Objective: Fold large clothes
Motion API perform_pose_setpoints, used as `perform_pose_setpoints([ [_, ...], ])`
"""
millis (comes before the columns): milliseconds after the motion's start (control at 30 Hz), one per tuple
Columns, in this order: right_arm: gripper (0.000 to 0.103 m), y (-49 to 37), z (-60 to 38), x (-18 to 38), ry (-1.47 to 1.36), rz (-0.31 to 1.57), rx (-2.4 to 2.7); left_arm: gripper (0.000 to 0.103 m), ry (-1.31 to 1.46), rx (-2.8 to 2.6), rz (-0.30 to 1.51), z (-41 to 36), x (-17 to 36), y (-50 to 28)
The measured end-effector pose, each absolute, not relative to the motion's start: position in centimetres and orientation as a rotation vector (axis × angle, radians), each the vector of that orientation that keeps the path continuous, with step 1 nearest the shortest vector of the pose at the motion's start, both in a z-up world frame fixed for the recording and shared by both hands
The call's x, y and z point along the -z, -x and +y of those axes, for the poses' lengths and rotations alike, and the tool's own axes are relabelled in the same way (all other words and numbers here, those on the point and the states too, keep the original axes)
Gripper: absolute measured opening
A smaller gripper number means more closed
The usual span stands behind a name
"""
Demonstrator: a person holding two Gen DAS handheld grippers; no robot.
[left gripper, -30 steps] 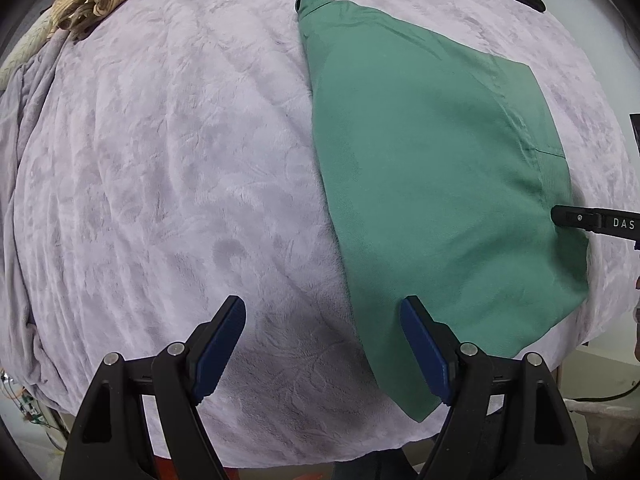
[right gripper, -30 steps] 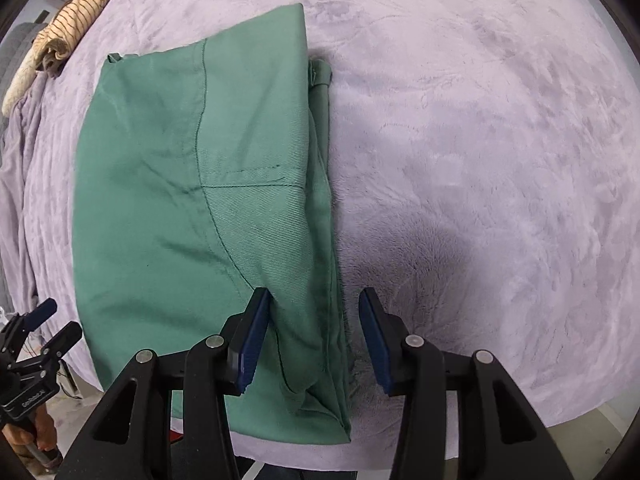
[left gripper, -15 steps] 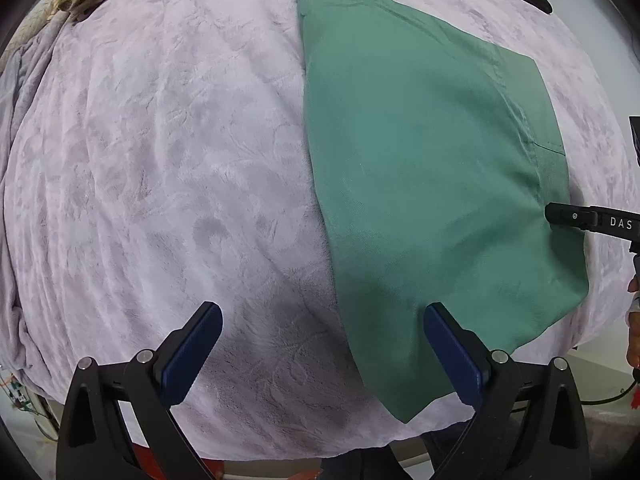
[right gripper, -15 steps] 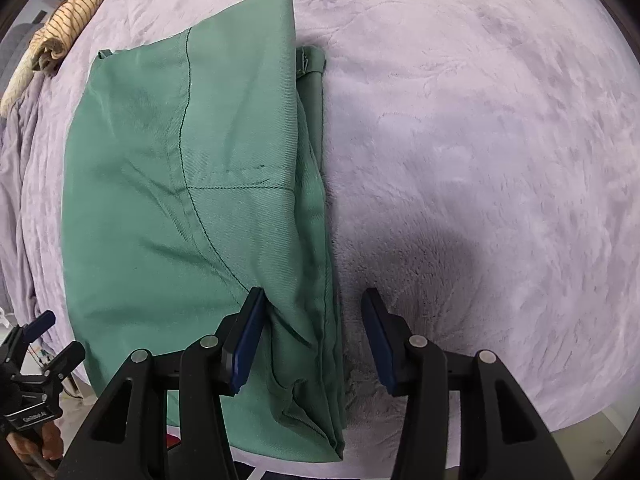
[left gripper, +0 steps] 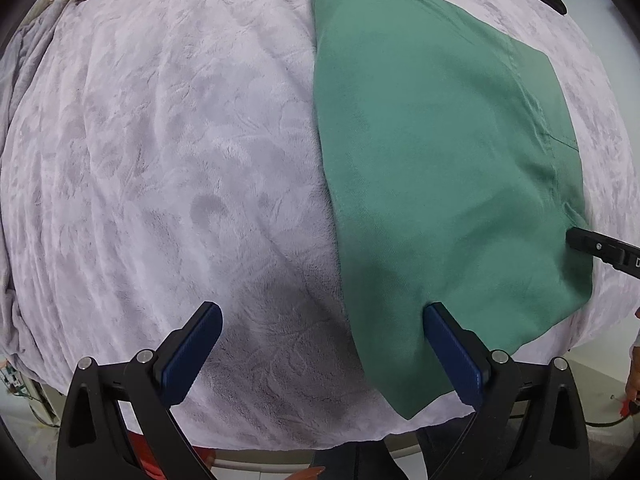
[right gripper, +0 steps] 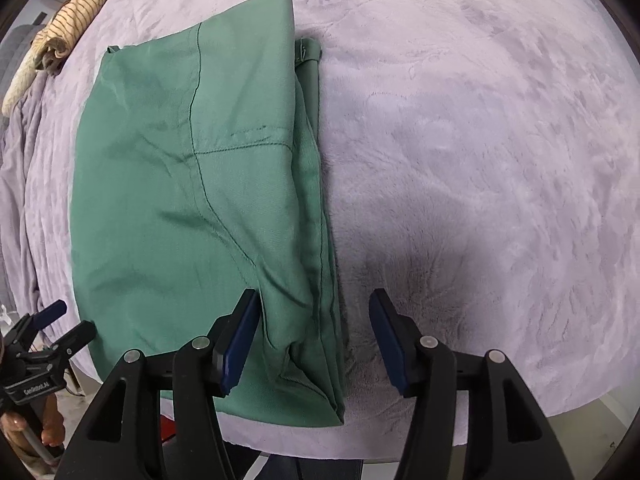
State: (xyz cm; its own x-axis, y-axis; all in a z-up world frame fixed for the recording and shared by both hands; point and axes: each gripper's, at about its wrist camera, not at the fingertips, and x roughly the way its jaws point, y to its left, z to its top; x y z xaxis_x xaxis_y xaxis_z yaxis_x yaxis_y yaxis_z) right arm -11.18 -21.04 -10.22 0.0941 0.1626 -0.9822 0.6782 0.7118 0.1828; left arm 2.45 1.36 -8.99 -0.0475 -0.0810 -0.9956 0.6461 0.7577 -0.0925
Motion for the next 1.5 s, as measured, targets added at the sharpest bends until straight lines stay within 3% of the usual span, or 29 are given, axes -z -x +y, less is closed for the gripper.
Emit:
perform_pose_setpoints([
  [200, 0.064, 13.8, -19.1, 9.9, -0.694, 1.486, 0.440, 0.101, -0.512, 0.684, 1.522, 2.0, 10.2, -0.8],
  [400, 0.075, 16.7, -18.6, 12.1, -0.722, 1.536, 0.465, 0.102, -0.486, 0.689, 1.541, 3.4, 11.7, -0.3],
  [733, 0.075, 17.3, -20.2, 9.2, -0.762, 1.501, 0.452, 0.102, -0.511, 0.682, 1.522, 3.6, 11.7, 0.3],
  [1500, 0.088, 12.9, -22.8, -0.4, -0.698, 1.308, 0.498, 0.102, -0.494, 0.618, 1.338, -0.1, 2.3, -3.6],
])
